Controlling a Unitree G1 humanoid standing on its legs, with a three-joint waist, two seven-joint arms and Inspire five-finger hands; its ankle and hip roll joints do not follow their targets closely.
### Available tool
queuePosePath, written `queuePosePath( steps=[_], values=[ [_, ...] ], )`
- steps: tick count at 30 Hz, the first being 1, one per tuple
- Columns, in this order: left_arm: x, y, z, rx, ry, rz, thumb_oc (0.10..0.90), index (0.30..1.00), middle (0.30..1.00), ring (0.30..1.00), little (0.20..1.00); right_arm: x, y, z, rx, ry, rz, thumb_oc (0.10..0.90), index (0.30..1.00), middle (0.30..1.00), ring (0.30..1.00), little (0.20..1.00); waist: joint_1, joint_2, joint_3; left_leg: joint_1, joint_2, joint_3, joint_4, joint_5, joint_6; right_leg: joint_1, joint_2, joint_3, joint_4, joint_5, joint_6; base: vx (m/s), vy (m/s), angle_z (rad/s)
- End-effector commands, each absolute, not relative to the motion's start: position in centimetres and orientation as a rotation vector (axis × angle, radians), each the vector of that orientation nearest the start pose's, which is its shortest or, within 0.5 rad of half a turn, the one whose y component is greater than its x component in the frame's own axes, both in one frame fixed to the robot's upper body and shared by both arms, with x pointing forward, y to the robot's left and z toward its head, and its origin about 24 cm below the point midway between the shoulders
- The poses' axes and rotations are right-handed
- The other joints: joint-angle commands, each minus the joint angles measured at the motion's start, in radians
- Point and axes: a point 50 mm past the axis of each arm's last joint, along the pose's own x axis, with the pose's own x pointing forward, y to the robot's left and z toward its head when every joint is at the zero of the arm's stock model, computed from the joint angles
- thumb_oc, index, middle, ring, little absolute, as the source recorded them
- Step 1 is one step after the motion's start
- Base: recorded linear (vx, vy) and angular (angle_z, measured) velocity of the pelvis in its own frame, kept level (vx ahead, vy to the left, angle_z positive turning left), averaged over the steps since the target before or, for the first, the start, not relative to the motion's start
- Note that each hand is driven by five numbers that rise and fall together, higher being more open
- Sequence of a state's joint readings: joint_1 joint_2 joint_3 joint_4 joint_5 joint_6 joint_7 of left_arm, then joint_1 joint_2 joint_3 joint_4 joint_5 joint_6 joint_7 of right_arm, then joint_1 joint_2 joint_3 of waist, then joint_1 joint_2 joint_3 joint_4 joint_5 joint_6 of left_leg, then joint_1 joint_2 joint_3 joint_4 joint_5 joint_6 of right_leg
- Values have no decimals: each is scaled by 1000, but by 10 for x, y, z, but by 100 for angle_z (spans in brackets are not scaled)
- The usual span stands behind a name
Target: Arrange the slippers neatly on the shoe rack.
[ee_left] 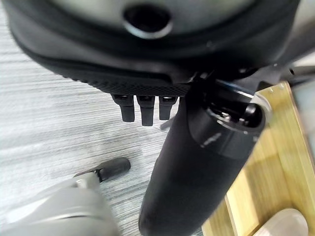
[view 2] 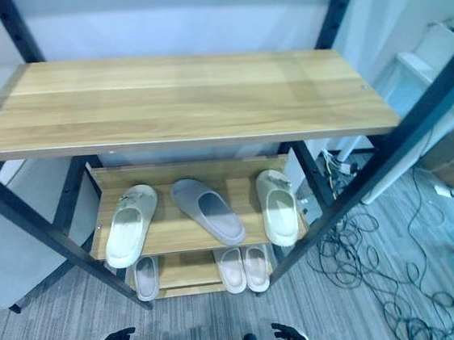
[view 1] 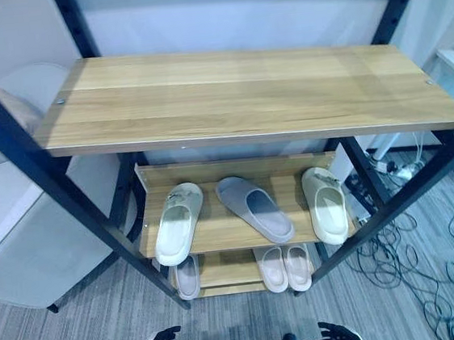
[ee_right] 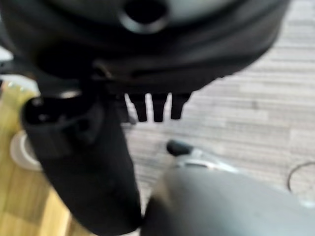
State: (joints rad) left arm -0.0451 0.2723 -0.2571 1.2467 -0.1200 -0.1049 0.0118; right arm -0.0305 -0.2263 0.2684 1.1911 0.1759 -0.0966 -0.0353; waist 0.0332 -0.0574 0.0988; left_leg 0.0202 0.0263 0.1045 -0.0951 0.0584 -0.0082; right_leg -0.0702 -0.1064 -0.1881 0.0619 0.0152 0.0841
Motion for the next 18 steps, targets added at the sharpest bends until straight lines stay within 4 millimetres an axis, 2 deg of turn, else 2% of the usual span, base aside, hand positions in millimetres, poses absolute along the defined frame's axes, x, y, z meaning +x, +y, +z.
queuePosePath(
  steps=[1, 3, 5, 6, 11, 16, 18],
  values=[
    [141, 223, -148, 277, 1011, -14, 800, 900, 900, 900, 900, 143, -229, -140, -300, 941, -20, 800, 900, 900, 900, 900, 12, 14, -27, -76, -44, -71, 16, 4, -57, 47, 52, 56, -119, 22, 77, -11, -1, 11],
    [141, 217, -149, 283, 1011, -40, 800, 900, 900, 900, 900, 165, -221, -128, -306, 826, 23, 800, 900, 900, 900, 900, 0, 21, -42, -68, -47, -78, 8, -2, -59, 55, 52, 55, -149, 38, 86, -6, 27, 8],
    [140, 217, -149, 289, 1010, -43, 800, 900, 900, 900, 900, 171, -218, -123, -308, 788, 35, 800, 900, 900, 900, 900, -1, 23, -42, -65, -46, -77, 8, -3, -57, 54, 51, 58, -149, 43, 88, -21, 34, 6],
    [139, 216, -149, 286, 1004, -38, 800, 900, 900, 900, 900, 182, -212, -112, -314, 705, 67, 800, 900, 900, 900, 900, -2, 26, -40, -61, -46, -75, 8, -5, -53, 52, 50, 63, -149, 51, 92, -48, 35, 8],
    [132, 216, -151, 273, 1014, -22, 800, 900, 900, 900, 900, 186, -201, -99, -305, 609, 124, 800, 900, 900, 900, 900, -7, 29, -41, -58, -42, -67, 8, -9, -49, 45, 44, 68, -149, 57, 101, -32, 30, -2],
    [126, 216, -153, 274, 1028, -12, 800, 900, 900, 900, 900, 190, -194, -67, -284, 437, 184, 800, 900, 900, 900, 900, -30, 28, -37, -53, -45, -52, 8, -14, -44, 40, 34, 84, -149, 67, 110, -33, 43, -13],
    [125, 215, -153, 270, 1028, -11, 800, 900, 900, 900, 900, 189, -196, -64, -283, 429, 187, 800, 900, 900, 900, 900, -32, 27, -38, -52, -45, -48, 8, -15, -43, 37, 31, 84, -148, 70, 112, -31, 23, -16]
  ],
)
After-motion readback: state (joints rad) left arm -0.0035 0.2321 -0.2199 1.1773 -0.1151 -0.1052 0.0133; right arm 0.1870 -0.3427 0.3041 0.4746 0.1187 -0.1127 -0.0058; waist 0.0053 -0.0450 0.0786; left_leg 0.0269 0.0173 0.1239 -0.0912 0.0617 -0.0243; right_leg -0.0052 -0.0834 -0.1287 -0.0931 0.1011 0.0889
